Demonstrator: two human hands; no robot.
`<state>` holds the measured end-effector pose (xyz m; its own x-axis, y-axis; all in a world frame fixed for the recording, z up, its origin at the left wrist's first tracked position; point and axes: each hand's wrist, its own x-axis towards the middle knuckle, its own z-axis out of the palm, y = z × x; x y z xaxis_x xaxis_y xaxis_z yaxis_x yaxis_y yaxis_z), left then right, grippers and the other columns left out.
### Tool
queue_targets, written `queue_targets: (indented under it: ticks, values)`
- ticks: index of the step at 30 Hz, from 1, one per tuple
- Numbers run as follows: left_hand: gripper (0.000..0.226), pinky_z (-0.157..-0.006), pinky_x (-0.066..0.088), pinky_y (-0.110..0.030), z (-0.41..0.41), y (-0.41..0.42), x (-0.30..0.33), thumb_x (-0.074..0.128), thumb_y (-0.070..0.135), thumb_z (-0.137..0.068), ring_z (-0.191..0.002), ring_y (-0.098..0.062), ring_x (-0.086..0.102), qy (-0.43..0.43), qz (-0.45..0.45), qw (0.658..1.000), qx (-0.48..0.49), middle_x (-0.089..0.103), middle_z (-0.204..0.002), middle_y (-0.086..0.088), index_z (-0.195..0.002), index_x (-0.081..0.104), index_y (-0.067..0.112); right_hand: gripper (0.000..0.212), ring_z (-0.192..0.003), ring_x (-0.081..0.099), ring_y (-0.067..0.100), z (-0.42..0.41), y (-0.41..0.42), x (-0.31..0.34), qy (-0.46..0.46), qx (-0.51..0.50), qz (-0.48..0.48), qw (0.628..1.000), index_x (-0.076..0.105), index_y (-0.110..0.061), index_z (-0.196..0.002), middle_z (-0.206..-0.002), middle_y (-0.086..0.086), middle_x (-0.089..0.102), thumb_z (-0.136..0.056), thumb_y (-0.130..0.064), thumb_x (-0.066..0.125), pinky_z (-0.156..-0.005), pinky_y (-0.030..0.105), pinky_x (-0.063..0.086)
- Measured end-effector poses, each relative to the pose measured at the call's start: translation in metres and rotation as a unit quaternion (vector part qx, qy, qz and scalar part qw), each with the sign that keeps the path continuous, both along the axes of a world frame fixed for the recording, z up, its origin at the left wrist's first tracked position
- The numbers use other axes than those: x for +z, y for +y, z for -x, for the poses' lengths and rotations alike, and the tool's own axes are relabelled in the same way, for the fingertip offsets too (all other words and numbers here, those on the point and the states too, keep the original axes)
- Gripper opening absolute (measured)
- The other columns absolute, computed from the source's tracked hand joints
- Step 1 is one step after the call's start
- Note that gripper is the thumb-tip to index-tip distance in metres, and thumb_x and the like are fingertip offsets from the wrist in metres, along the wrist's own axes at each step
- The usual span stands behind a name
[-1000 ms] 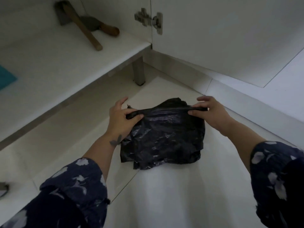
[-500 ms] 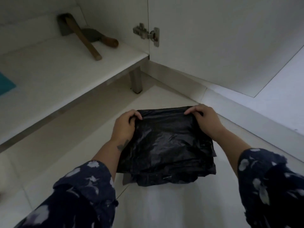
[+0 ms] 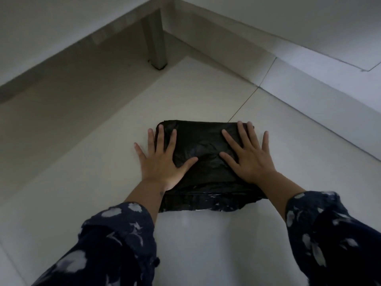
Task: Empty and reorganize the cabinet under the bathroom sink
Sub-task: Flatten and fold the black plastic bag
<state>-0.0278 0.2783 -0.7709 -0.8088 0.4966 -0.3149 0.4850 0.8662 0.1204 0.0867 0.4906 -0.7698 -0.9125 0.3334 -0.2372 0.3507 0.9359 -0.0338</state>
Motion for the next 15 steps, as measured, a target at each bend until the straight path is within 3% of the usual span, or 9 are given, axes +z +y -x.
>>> queue_targets:
  ticks: [9, 13, 15]
  values:
    - [0.095, -0.112, -0.002, -0.065, -0.007, -0.007, -0.016, 0.005, 0.089, -0.069, -0.147, -0.027, -0.016, 0.048, -0.025, 0.999, 0.007, -0.018, -0.160, 0.002, -0.148, -0.015, 0.040, 0.067, -0.147, -0.017, 0.025, -0.001, -0.003, -0.020, 0.020, 0.002, -0.017, 1.000, -0.015, -0.045, -0.145, -0.161, 0.003, -0.013, -0.084, -0.069, 0.000, -0.115, 0.061, -0.003]
    - [0.093, -0.113, -0.001, -0.065, -0.008, -0.005, -0.010, 0.010, 0.089, -0.069, -0.145, -0.031, -0.019, 0.016, -0.009, 0.999, 0.027, -0.029, -0.156, -0.004, -0.146, -0.016, 0.044, 0.067, -0.147, -0.018, 0.026, 0.000, -0.004, -0.013, 0.009, -0.003, 0.018, 1.000, -0.012, -0.047, -0.146, -0.160, 0.003, -0.017, -0.083, -0.070, -0.001, -0.115, 0.061, -0.001]
    - [0.092, -0.114, 0.000, -0.062, -0.011, -0.006, -0.004, 0.015, 0.089, -0.070, -0.145, -0.033, -0.019, -0.008, -0.011, 0.998, 0.060, -0.030, -0.155, -0.010, -0.145, -0.017, 0.046, 0.063, -0.147, -0.014, 0.028, -0.003, -0.006, -0.002, 0.028, -0.051, 0.076, 0.995, -0.002, -0.049, -0.147, -0.160, 0.003, -0.019, -0.089, -0.070, 0.010, -0.117, 0.057, 0.001]
